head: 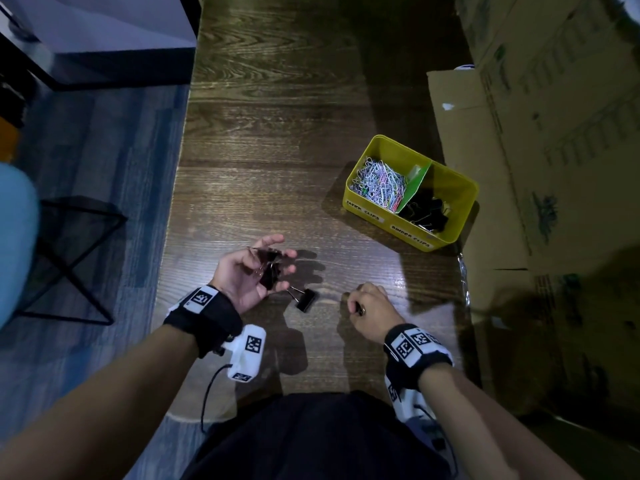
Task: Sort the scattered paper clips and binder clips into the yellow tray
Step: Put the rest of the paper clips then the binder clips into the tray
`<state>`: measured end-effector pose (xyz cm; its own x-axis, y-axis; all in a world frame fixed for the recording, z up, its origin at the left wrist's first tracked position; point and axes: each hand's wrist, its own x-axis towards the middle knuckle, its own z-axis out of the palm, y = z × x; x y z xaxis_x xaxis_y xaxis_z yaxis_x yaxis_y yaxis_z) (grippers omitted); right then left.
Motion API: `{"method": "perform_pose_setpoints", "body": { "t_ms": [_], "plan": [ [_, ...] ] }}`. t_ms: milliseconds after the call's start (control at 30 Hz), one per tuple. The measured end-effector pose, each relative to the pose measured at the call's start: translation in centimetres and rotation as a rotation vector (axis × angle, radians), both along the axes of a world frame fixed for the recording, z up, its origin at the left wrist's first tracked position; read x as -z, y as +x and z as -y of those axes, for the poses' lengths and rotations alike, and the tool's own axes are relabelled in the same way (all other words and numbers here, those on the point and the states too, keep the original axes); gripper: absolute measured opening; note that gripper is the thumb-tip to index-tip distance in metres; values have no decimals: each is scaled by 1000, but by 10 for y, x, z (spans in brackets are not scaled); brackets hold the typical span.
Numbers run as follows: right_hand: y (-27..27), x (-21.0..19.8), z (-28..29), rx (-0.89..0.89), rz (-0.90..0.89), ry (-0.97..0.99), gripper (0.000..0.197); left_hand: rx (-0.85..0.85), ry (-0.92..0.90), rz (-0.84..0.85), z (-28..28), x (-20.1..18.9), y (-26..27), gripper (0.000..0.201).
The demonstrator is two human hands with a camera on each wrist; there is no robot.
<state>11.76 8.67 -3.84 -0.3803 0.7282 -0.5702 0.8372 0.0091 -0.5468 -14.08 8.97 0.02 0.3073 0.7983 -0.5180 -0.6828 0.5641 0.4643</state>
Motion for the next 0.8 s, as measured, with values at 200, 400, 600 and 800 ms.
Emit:
{"method": "perform_pose_setpoints", "body": {
  "t_ms": [200, 400, 600, 800],
  "plan": [
    [1, 0, -1, 0, -8, 2, 18, 238, 14, -416, 1, -7, 27, 24],
    [3, -17, -15, 252, -184, -131, 25, 1081, 394, -1742, 2, -1, 55, 49],
    [6, -43, -33, 461, -393, -82, 27, 1265, 514, -1957, 2, 11, 71, 32],
    [25, -57, -45, 697, -563, 63, 33, 1067, 381, -1765, -8, 10, 71, 26]
  ]
}}
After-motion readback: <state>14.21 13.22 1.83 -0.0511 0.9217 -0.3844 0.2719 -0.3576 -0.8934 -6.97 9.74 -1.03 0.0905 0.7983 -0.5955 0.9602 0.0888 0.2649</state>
